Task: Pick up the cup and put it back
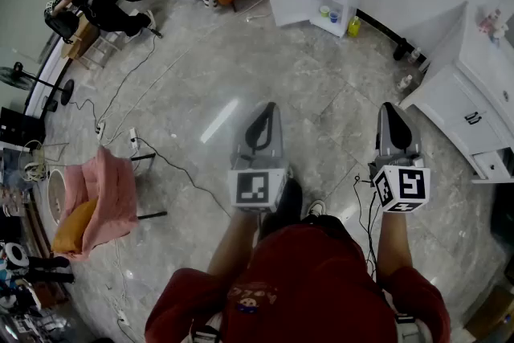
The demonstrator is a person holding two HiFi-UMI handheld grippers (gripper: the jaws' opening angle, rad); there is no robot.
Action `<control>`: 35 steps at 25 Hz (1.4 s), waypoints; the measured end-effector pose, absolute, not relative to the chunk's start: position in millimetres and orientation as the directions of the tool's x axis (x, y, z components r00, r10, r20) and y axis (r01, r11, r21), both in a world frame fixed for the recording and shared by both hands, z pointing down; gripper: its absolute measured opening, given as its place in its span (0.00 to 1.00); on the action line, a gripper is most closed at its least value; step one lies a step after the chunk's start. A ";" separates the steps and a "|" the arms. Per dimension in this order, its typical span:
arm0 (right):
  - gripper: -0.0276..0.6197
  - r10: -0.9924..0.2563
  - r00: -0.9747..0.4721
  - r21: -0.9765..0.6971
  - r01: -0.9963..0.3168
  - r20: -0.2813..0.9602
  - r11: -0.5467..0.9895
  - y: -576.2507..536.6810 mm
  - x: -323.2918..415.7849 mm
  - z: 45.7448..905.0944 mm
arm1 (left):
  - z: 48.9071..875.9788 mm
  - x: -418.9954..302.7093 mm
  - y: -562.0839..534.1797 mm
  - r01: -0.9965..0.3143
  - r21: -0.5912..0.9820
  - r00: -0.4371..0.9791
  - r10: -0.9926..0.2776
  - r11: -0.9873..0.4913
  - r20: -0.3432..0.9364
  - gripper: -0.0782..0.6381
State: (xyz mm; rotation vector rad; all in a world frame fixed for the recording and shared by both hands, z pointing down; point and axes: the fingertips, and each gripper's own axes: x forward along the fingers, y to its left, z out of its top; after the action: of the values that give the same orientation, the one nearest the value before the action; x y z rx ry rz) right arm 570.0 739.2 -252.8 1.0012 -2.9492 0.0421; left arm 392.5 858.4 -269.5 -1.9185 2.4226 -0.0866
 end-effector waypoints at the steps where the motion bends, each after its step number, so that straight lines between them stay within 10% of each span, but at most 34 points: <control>1: 0.05 -0.606 -0.795 -0.015 -0.607 0.034 0.795 744.9 572.9 -253.5 | -271.2 396.6 862.7 -0.970 -0.076 -0.229 -0.973 0.229 -0.009 0.11; 13: 0.05 -0.586 -0.809 -0.036 -0.588 0.037 0.808 759.6 557.3 -244.9 | -266.4 386.8 878.8 -0.966 -0.065 -0.249 -0.968 0.250 -0.011 0.11; 35: 0.05 -0.652 -0.755 -0.002 -0.654 0.067 0.757 656.2 282.2 -258.2 | -272.3 105.3 773.7 -0.983 -0.053 -0.177 -0.984 0.178 -0.029 0.11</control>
State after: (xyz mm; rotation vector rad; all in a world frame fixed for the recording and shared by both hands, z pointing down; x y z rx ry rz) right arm 282.2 656.2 -258.2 1.0741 -2.8862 0.0392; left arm 105.3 773.7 -272.3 -1.9787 2.3674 -0.0339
